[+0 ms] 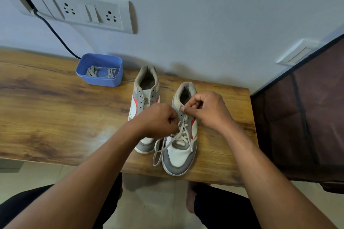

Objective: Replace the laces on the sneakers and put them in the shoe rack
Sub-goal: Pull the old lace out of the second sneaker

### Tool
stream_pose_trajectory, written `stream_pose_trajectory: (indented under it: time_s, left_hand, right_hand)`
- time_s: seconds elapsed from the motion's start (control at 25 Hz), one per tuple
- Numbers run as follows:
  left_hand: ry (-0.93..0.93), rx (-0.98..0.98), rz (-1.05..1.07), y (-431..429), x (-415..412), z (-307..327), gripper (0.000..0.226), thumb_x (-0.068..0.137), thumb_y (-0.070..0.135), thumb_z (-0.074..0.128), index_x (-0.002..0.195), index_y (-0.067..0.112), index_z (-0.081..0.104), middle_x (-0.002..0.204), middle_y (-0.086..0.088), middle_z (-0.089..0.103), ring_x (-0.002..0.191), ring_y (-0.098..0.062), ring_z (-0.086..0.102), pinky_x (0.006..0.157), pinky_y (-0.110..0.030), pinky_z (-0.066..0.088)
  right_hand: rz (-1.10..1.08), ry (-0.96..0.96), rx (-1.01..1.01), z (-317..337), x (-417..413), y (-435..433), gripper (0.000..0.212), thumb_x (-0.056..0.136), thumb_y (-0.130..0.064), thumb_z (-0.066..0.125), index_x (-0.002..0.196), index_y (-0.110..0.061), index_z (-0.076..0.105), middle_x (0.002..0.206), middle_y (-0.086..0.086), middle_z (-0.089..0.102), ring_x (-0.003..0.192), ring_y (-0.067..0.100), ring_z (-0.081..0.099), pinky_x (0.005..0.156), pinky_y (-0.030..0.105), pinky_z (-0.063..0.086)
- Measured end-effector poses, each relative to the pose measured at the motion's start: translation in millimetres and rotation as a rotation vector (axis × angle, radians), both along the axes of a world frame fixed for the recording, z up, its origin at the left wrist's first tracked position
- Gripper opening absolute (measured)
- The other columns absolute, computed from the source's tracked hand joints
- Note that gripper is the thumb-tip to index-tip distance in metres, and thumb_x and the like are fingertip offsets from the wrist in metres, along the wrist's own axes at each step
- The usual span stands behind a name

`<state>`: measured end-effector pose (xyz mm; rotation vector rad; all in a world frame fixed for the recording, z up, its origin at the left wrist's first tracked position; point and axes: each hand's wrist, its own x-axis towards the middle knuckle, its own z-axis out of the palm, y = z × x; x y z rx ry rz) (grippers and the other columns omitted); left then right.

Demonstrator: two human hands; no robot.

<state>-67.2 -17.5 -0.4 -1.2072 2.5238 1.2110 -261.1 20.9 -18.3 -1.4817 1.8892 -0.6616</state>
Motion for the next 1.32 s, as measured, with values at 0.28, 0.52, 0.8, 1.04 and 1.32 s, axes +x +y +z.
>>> stream_pose_trajectory:
  time_s: [0.28, 0.52, 0.8, 1.04, 1.32]
  left_hand:
    - [-0.006, -0.004, 0.032, 0.7, -0.6, -1.2, 0.027, 0.094, 0.029, 0.066, 0.068, 0.024, 0.067, 0.064, 0.008, 0.070, 0.060, -0.007, 0.065, 0.060, -0.024, 0.052]
    - [0.030, 0.082, 0.077, -2.1, 4.8, 2.1, 0.024, 0.096, 0.027, 0.066, 0.075, 0.015, 0.073, 0.056, 0.000, 0.068, 0.047, -0.010, 0.063, 0.053, -0.026, 0.055]
    - [0.029, 0.059, 0.036, -2.5, 4.9, -2.3, 0.029, 0.093, 0.027, 0.065, 0.064, 0.023, 0.067, 0.058, 0.002, 0.068, 0.054, -0.011, 0.066, 0.062, -0.031, 0.056]
    - [0.018, 0.146, -0.010, -5.4, 6.8, -4.3, 0.022, 0.091, 0.027, 0.066, 0.071, 0.019, 0.073, 0.062, -0.003, 0.071, 0.057, -0.017, 0.069, 0.064, -0.033, 0.058]
    - [0.021, 0.083, -0.024, -9.0, 9.7, 4.2, 0.035, 0.093, 0.016, 0.063, 0.058, 0.022, 0.061, 0.056, 0.004, 0.063, 0.050, -0.006, 0.059, 0.060, -0.028, 0.052]
  right_hand:
    - [-0.004, -0.027, 0.007, -0.3, 0.2, 0.4, 0.016, 0.082, -0.031, 0.090, 0.074, -0.025, 0.077, 0.069, -0.005, 0.071, 0.058, 0.000, 0.059, 0.059, 0.027, 0.051]
    - [-0.001, -0.026, 0.011, -1.3, -0.6, 0.3, 0.017, 0.082, -0.029, 0.089, 0.074, -0.025, 0.076, 0.064, -0.010, 0.067, 0.055, -0.001, 0.056, 0.057, 0.025, 0.048]
    - [0.001, -0.039, 0.010, -1.4, -1.8, 0.9, 0.017, 0.081, -0.031, 0.090, 0.074, -0.025, 0.076, 0.065, -0.009, 0.068, 0.057, 0.000, 0.058, 0.059, 0.029, 0.050]
    - [0.001, -0.034, 0.014, -2.4, -0.8, 1.0, 0.017, 0.081, -0.032, 0.090, 0.073, -0.025, 0.076, 0.068, -0.006, 0.071, 0.059, 0.001, 0.059, 0.060, 0.031, 0.051]
    - [0.023, -0.021, 0.017, -3.3, -1.1, 0.9, 0.017, 0.081, -0.030, 0.090, 0.073, -0.024, 0.076, 0.067, -0.007, 0.069, 0.058, 0.000, 0.057, 0.058, 0.026, 0.049]
